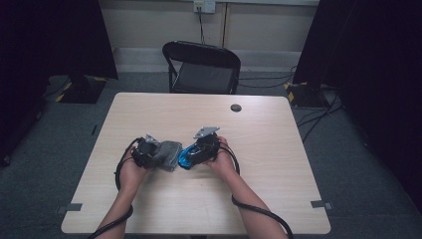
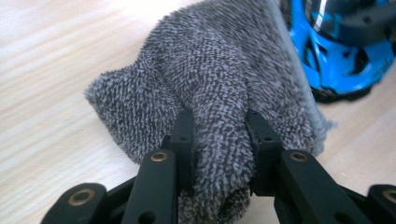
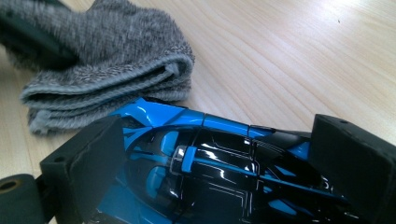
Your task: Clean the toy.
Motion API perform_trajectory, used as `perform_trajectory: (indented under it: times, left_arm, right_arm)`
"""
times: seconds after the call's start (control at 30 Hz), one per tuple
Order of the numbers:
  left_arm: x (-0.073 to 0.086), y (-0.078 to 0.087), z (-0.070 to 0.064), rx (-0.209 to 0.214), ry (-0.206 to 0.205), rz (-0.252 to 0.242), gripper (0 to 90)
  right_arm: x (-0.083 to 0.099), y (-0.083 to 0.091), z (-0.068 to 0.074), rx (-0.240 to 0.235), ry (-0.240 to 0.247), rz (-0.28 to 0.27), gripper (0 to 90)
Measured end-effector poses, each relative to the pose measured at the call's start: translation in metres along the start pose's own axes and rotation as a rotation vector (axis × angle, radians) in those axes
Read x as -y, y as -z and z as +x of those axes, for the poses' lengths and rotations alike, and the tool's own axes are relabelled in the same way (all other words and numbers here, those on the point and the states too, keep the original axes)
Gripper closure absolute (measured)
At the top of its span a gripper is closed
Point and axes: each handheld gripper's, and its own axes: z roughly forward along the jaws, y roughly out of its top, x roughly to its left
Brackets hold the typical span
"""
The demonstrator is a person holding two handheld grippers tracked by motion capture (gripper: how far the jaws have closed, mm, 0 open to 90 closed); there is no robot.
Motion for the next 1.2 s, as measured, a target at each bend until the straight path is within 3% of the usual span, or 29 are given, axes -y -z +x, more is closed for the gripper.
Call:
perform_trajectory:
  times: [0.27, 0.43, 0.8, 1.2]
  left_arm:
    - [0.003, 0.009, -0.010, 0.065, -0.048, 0.050, 69.1]
    - [0.010, 0.014, -0.016, 0.107, -0.062, 0.053, 69.1]
    - [0.020, 0.021, -0.039, 0.150, -0.103, 0.058, 69.1]
    - [0.017, 0.017, -0.067, 0.215, -0.150, 0.066, 69.1]
  right_arm:
    - [0.000, 0.000, 0.000, 0.003, -0.003, 0.002, 3.8]
    - [-0.001, 0.000, 0.001, 0.007, -0.004, 0.005, 3.8]
    - [-0.002, -0.001, 0.002, 0.019, -0.017, 0.013, 3.8]
    - [-0.003, -0.001, 0.002, 0.021, -0.017, 0.019, 3.9]
